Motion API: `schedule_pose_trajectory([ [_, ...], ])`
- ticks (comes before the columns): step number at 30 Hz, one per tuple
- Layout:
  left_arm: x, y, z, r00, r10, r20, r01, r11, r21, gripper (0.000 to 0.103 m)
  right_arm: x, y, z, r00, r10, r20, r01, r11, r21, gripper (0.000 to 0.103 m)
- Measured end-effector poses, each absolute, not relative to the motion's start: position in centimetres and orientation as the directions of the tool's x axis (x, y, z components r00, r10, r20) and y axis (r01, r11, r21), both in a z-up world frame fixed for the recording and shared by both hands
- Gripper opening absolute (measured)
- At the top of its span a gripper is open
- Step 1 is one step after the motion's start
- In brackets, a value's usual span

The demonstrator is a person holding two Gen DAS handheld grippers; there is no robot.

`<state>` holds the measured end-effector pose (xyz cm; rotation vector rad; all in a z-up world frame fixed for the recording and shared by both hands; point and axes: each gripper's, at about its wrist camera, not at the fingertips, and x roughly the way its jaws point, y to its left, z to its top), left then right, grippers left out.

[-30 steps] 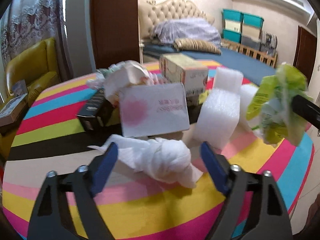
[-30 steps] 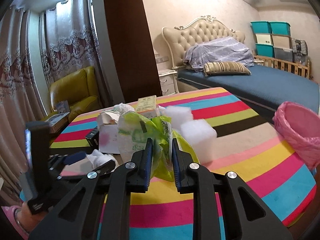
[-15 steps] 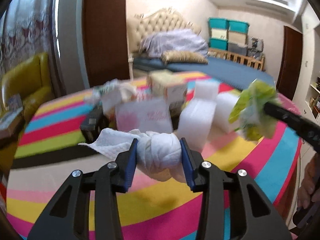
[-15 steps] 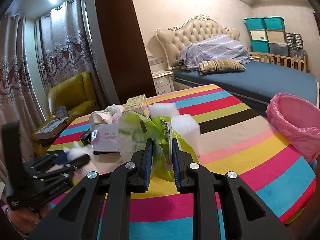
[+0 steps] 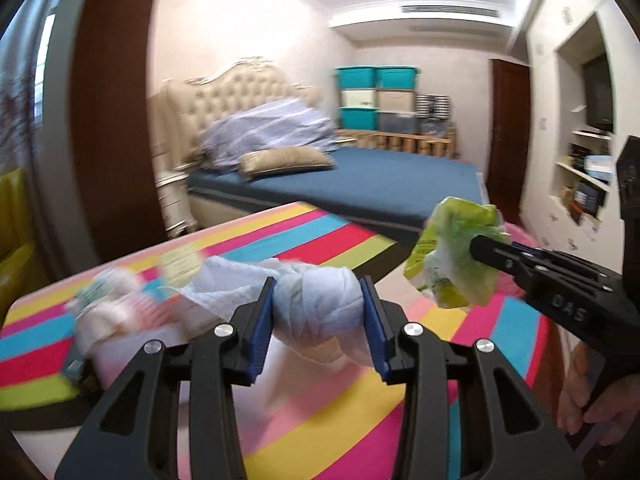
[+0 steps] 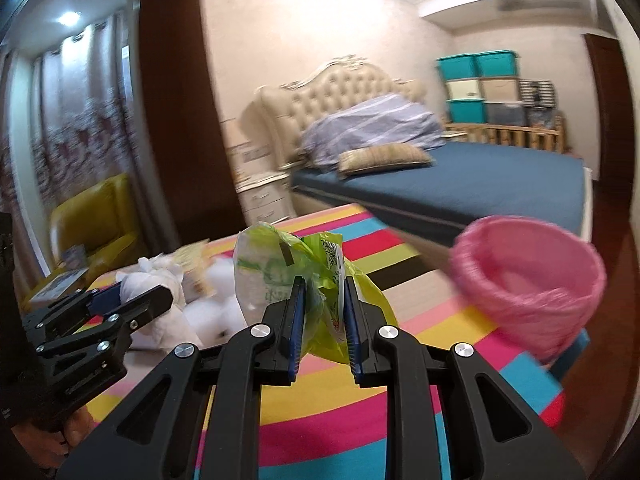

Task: Collect trash
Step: 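Carry the bag and tissue to the pink wastebasket and release both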

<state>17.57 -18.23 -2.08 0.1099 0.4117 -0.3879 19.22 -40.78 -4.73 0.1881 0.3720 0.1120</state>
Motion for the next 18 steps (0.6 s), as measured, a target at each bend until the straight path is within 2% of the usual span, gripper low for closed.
schedule_pose_trajectory([
  [7, 22.3, -26.6, -1.4, 0.746, -0.518, -0.419, 0.574, 0.819, 0.008, 0.041, 21.3, -48.9, -4.1, 0.935, -0.040, -0.351, 0.122, 0.969, 0.214, 0.021],
  [11, 25.3, -31.6, -1.5, 0.697, -0.578, -0.425, 0.641, 0.768, 0.006, 0.041, 22.7, -54.1, -4.1, 0.924, -0.120, -0.364, 0.217, 0.946, 0.239, 0.021],
  [18, 31.3, -39.4, -2.2, 0.598, -0.655, -0.461, 0.707, 0.702, -0.080, 0.041, 24.2, -60.6, -5.2, 0.898, -0.180, -0.400, 0.297, 0.921, 0.251, 0.021],
])
